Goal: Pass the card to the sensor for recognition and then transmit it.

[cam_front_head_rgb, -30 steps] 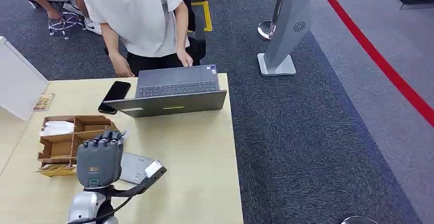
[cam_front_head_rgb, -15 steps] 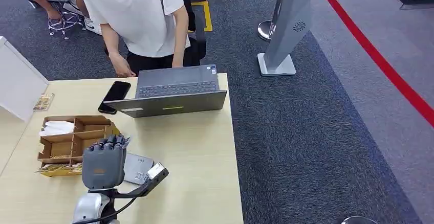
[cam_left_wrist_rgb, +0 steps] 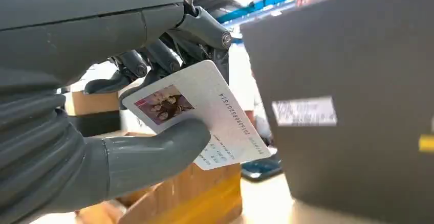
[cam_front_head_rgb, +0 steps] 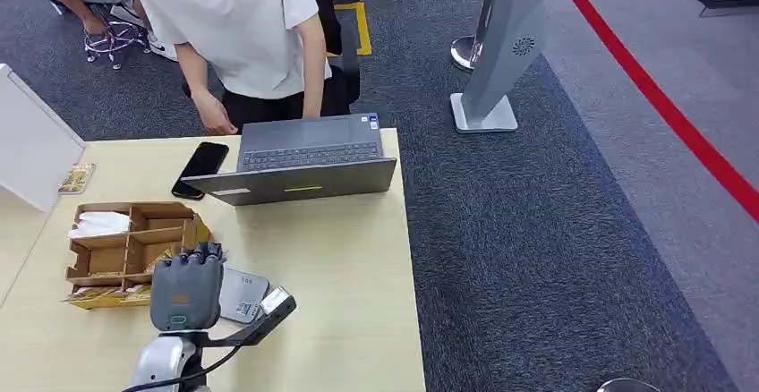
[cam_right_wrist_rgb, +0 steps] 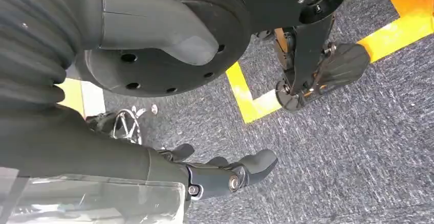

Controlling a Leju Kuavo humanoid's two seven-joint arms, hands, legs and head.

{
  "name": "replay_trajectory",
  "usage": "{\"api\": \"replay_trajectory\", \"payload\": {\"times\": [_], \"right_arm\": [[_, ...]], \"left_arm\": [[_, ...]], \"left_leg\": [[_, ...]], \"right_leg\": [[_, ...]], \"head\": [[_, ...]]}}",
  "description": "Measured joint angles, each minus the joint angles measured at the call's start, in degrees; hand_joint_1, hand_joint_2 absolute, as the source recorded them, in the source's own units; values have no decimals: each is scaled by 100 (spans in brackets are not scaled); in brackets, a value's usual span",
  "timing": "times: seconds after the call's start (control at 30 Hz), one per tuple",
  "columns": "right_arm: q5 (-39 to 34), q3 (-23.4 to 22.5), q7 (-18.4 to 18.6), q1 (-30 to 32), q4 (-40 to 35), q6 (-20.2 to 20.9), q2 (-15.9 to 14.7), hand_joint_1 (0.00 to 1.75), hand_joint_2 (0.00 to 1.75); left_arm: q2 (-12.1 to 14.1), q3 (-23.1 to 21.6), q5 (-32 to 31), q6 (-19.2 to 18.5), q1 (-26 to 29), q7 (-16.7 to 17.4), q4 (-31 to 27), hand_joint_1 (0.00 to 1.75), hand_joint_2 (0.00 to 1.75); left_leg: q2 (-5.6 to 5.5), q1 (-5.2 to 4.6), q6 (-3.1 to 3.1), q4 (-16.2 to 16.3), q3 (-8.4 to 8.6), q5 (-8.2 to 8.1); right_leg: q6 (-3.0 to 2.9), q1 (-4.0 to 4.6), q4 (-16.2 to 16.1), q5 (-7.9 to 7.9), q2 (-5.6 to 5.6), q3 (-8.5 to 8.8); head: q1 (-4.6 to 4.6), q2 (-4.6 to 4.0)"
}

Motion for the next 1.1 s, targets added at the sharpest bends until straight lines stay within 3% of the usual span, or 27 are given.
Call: {"api": "replay_trajectory", "payload": {"times": [0.7, 1.1], "right_arm": [[-9, -2, 44, 6, -17, 0, 2, 0, 175], [-13, 0, 76, 10, -20, -44, 0, 0, 175]], "left_arm": [[0, 0, -13, -52, -4, 35, 282, 175, 175], [48, 0, -70, -531, -12, 234, 547, 175, 175]], "left_leg": [[0, 0, 0, 0, 0, 0], [0, 0, 0, 0, 0, 0]], "right_leg": [[0, 0, 0, 0, 0, 0], [0, 0, 0, 0, 0, 0]], "head": [[0, 0], [0, 0]]}}
